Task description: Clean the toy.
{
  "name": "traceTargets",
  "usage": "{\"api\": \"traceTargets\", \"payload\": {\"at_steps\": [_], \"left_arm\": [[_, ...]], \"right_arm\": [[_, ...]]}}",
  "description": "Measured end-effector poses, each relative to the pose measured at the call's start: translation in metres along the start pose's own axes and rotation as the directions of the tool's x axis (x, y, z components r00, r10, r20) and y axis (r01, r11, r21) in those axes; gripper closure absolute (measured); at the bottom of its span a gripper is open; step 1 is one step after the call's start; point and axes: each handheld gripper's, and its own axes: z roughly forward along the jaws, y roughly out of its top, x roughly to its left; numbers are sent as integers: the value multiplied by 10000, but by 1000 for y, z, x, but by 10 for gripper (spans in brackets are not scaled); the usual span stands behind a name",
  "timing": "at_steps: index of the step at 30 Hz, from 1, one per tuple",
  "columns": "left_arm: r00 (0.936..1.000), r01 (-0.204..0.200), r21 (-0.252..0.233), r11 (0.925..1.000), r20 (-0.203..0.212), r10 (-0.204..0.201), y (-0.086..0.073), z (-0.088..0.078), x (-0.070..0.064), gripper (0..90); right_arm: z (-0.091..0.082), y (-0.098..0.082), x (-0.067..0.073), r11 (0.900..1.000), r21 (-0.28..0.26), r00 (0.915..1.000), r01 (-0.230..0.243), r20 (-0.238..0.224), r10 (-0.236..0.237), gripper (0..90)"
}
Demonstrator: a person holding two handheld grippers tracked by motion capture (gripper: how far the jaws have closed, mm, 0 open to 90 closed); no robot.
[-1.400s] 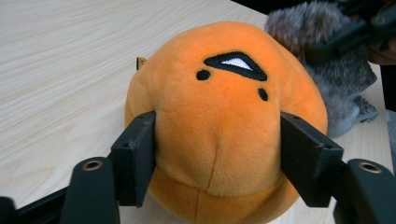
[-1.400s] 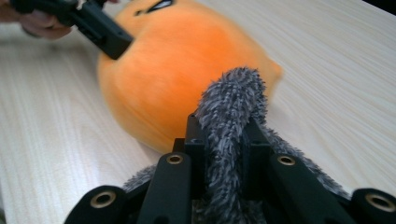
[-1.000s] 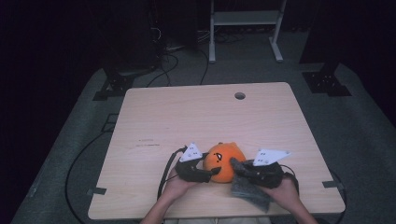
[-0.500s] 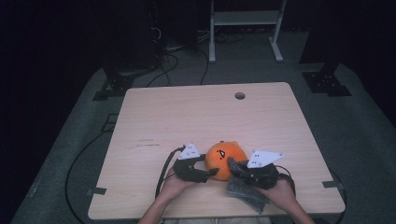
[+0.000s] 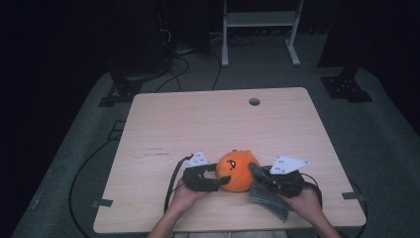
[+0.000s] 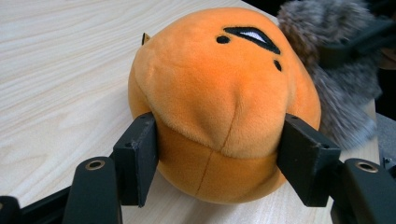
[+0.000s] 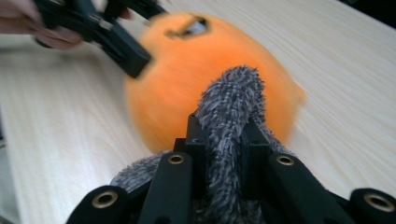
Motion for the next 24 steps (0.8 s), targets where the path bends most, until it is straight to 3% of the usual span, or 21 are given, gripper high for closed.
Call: {"api": "traceTargets", "payload": {"at_steps": [2, 4, 5, 7, 8, 11, 14, 16, 18, 19, 20, 21, 23, 24], "left_arm": [[9997, -230, -70, 9997, 39, 231, 3, 2, -5, 345], [9970, -764, -28, 9971, -109, 764, 7, 5, -15, 351], [9927, -1150, 122, 9933, -344, 1154, 9, 6, -20, 354], [9849, -1596, 310, 9867, -631, 1613, 10, 6, -24, 358], [9866, -1502, 273, 9883, -599, 1516, 9, 5, -23, 360], [9923, -1156, 83, 9933, -445, 1159, 7, 3, -19, 367], [9903, -1332, -8, 9911, -410, 1331, 8, 5, -21, 369], [9822, -1812, -35, 9834, -512, 1808, 11, 7, -28, 368], [9628, -2572, 249, 9660, -789, 2584, 12, 9, -36, 367], [9586, -2710, 286, 9622, -830, 2725, 12, 8, -38, 367], [9606, -2641, 240, 9642, -828, 2652, 11, 8, -37, 363], [9671, -2424, 191, 9700, -748, 2431, 10, 7, -35, 347], [9857, -1609, -45, 9870, -511, 1605, 10, 7, -27, 273], [9912, -1260, -143, 9919, -425, 1253, 10, 8, -24, 267]], "right_arm": [[-1, -1, -1, 9999, -14, 9999, -122, -68, 122, 771], [2, 3, 7, 9996, -261, 9985, 93, -543, -107, 771], [5, 7, 13, 9990, -394, 9959, 223, -866, -257, 770], [11, 14, 26, 9966, -297, 9931, 773, -858, -796, 770], [11, 16, 28, 9951, -280, 9921, 947, -803, -966, 770], [4, 14, 19, 9966, -245, 9956, 785, -499, -797, 772], [-3, 8, 5, 9993, -161, 9993, 349, -95, -351, 773], [-1, 11, 7, 9992, -241, 9989, 330, -321, -338, 774], [3, 19, 19, 9954, -391, 9937, 873, -667, -897, 773], [5, 22, 24, 9935, -408, 9909, 1066, -786, -1095, 773], [6, 24, 26, 9930, -459, 9898, 1087, -875, -1124, 773], [6, 24, 25, 9930, -428, 9899, 1103, -850, -1136, 773], [3, 21, 20, 9938, -258, 9925, 1079, -546, -1092, 774], [1, 20, 17, 9942, -152, 9936, 1062, -380, -1067, 774]]}}
